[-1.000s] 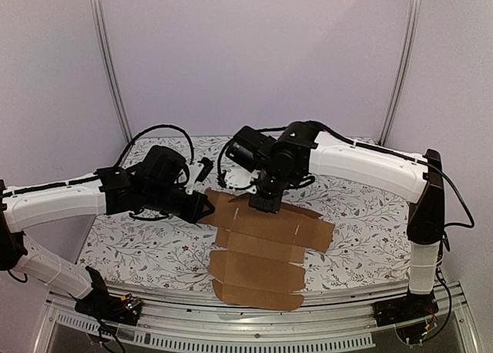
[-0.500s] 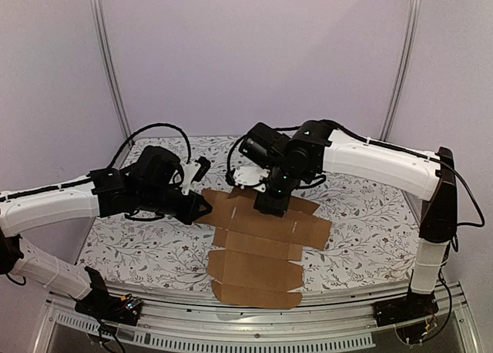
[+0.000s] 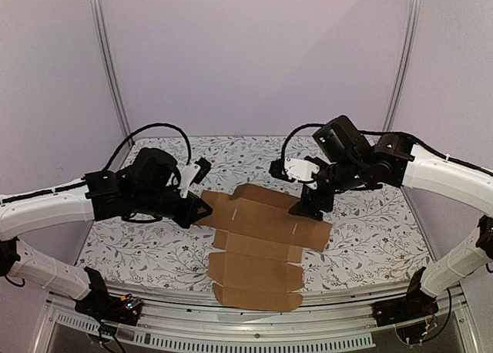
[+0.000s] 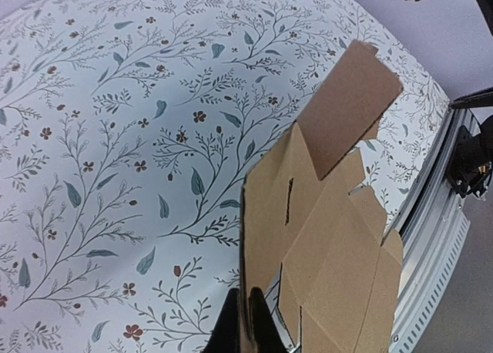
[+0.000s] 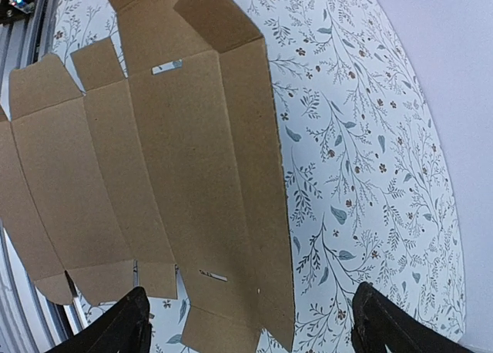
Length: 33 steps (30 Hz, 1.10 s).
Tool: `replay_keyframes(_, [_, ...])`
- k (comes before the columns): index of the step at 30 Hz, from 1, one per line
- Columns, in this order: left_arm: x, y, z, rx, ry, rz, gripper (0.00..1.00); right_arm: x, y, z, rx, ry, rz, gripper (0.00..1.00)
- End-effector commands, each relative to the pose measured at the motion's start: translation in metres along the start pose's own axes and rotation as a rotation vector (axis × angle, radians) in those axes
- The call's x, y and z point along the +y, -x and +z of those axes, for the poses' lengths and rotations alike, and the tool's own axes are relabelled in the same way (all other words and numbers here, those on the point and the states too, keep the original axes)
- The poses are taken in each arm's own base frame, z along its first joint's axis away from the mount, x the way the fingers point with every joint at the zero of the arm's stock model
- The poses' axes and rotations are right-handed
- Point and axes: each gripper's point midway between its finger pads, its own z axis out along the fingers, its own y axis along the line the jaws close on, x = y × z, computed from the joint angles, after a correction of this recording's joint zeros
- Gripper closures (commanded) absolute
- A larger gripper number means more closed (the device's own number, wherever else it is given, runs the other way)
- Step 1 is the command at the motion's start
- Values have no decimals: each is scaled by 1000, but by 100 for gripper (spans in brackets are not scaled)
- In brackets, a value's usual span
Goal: Fold the paper box
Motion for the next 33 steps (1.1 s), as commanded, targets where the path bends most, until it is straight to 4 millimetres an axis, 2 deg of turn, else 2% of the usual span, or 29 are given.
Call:
replay_keyframes(1, [-5,-7,-4,-2,1,47,100,-5,11,-10,-157,50,-76,11])
replay_keyframes(4, [-7,-7,-7,-14,1,53,100,-11,3,-10,-156,82,-42,13])
replay_keyframes(10, [-8,-5,-13,-33,3,63,100,-8,-8,2,-152,155,-27,28])
replay_keyframes(19, [-11,-5,-14,-37,-3,71,100,-5,-12,24,-128,192,11,35])
replay_keyframes(33, [-14,-4,-16,-41,-10,78,100,-3,-13,36,-120,213,30,52])
